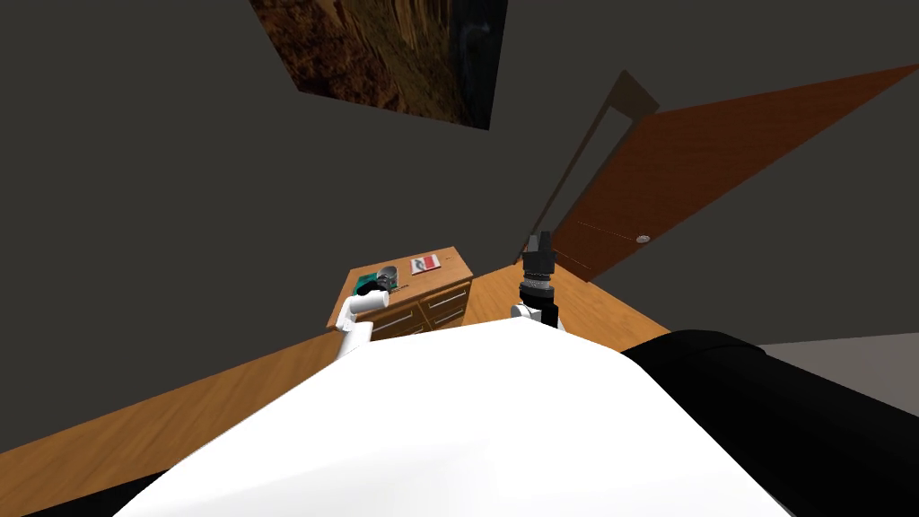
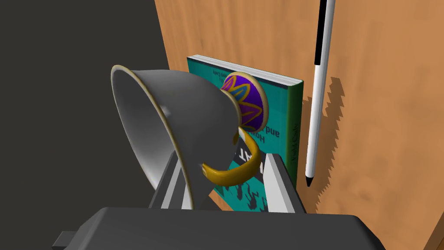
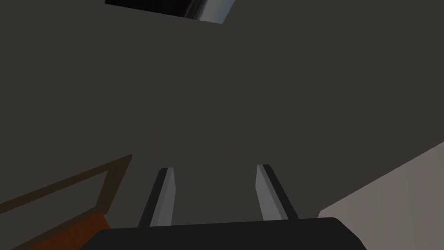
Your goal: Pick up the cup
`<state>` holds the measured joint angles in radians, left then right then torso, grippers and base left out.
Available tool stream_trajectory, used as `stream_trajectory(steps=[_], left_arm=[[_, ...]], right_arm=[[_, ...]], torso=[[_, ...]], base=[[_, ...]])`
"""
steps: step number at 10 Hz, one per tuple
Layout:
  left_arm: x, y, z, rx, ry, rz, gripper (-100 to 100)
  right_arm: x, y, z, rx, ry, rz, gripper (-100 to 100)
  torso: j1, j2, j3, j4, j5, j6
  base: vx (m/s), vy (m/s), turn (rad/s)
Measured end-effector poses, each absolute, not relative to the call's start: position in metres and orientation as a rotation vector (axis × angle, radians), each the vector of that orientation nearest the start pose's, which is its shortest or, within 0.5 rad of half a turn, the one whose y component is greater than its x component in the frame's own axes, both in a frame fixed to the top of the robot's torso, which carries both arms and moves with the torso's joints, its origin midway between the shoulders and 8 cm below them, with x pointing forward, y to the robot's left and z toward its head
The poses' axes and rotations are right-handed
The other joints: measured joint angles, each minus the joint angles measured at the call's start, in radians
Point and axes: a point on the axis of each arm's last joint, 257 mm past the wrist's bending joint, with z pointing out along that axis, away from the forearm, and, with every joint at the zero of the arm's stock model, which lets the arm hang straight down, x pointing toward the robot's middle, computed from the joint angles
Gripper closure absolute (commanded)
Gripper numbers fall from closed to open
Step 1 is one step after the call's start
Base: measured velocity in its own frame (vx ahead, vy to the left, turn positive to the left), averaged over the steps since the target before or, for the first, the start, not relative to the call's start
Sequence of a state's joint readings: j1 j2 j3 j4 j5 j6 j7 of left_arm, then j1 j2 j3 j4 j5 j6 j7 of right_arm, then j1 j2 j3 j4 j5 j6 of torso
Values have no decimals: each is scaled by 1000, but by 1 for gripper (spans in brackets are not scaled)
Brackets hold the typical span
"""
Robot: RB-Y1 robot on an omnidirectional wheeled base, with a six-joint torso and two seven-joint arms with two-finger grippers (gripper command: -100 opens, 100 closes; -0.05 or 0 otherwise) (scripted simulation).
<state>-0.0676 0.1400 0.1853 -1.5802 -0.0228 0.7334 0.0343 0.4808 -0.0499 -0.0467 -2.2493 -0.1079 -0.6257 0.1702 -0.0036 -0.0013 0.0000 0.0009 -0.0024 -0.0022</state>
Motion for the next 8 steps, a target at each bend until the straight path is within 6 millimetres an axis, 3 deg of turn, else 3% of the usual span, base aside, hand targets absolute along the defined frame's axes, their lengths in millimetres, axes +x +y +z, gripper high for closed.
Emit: stream_trajectory(steps=[7,8], left_arm=[[472,363,-338,-1663,1562,-658,100],[471,363,-338,-1662,1564,-658,0]], right_arm=[[325,-299,42,537,540,1191,0],[325,-299,42,537,540,1191,0]], torso=[[-2,0,0,0,-1,1],[0,1,1,1,-1,1]], base=[[53,-47,86],[0,0,0]])
